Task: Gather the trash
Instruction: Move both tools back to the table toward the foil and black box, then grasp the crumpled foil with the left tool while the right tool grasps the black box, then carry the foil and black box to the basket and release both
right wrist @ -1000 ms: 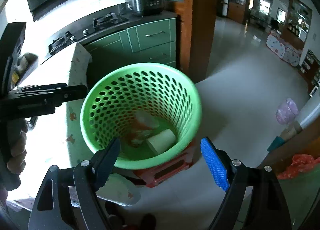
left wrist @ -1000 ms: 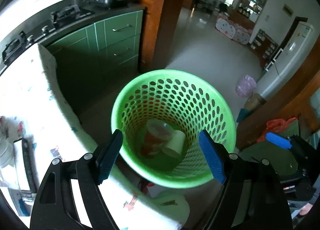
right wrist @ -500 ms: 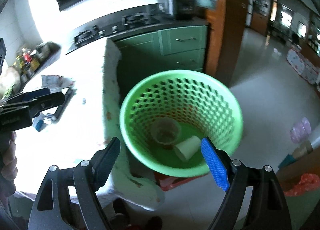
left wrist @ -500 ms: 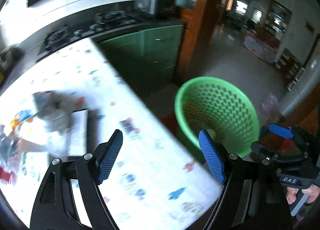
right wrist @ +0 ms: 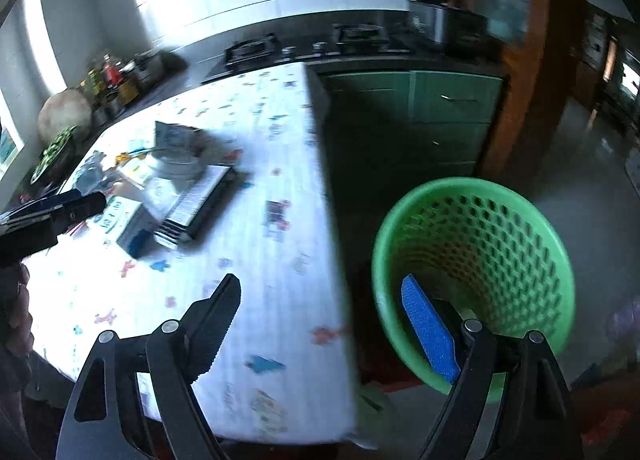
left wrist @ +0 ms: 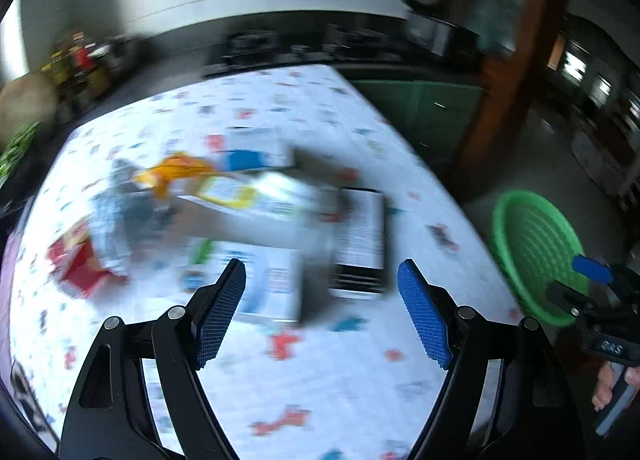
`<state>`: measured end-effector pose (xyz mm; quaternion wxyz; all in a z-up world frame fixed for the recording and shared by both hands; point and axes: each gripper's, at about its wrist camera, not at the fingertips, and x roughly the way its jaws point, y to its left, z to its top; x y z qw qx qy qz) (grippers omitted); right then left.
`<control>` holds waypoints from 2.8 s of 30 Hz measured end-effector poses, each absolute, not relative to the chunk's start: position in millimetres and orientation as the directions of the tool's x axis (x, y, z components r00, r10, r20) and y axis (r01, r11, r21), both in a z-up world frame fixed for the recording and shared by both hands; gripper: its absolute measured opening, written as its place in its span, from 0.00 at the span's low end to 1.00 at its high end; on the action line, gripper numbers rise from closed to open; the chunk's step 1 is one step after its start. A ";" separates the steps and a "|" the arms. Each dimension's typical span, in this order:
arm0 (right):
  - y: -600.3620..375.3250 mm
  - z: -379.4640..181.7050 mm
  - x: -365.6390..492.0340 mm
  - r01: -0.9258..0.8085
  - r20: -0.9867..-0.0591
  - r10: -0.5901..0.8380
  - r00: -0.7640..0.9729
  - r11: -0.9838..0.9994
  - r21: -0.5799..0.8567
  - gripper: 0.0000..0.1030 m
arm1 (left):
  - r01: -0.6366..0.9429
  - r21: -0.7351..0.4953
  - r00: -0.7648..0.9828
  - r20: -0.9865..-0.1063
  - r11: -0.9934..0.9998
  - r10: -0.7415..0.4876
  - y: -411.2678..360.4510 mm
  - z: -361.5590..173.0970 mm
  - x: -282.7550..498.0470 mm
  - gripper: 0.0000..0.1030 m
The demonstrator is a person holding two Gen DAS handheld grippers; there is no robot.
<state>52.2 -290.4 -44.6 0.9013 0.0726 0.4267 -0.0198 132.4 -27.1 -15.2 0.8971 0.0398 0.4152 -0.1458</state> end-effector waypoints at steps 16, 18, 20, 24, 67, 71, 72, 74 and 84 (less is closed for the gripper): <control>-207.9 -55.4 121.3 -0.041 -0.791 0.125 0.599 0.991 0.126 0.78 | -0.091 -0.027 0.653 -0.756 0.996 0.039 113.9 -20.2 195.8 0.77; -199.4 -57.7 130.4 -0.045 -0.796 0.130 0.592 0.991 0.129 0.78 | -0.104 -0.043 0.641 -0.767 0.994 0.034 119.4 -24.3 203.4 0.79; -193.6 -60.0 137.6 -0.046 -0.799 0.134 0.586 0.990 0.132 0.78 | -0.115 -0.058 0.626 -0.780 0.992 0.027 121.0 -29.9 213.2 0.82; -184.5 -65.7 156.4 -0.029 -0.808 0.142 0.571 0.988 0.153 0.77 | -0.115 -0.059 0.601 -0.799 0.992 0.022 121.4 -40.1 228.0 0.83; -177.0 -82.0 189.4 0.061 -0.834 0.099 0.543 0.986 0.157 0.46 | 0.042 -0.210 0.622 -0.759 0.977 -0.190 112.9 -20.2 199.2 0.16; -188.0 -70.6 173.9 0.065 -0.818 0.102 0.566 0.984 0.167 0.46 | 0.069 -0.223 0.637 -0.740 0.972 -0.214 107.4 -7.9 185.0 0.16; -191.5 -68.0 169.8 0.069 -0.814 0.102 0.572 0.983 0.171 0.46 | 0.077 -0.224 0.641 -0.735 0.971 -0.220 105.0 -5.1 181.2 0.16; -199.9 -62.6 160.1 0.078 -0.806 0.095 0.585 0.982 0.173 0.46 | 0.100 -0.232 0.645 -0.725 0.968 -0.241 100.0 0.6 173.3 0.15; -267.2 -51.1 116.4 0.194 -0.793 -0.003 0.610 0.970 0.146 0.46 | 0.248 -0.276 0.610 -0.700 0.929 -0.371 48.5 13.4 148.4 0.15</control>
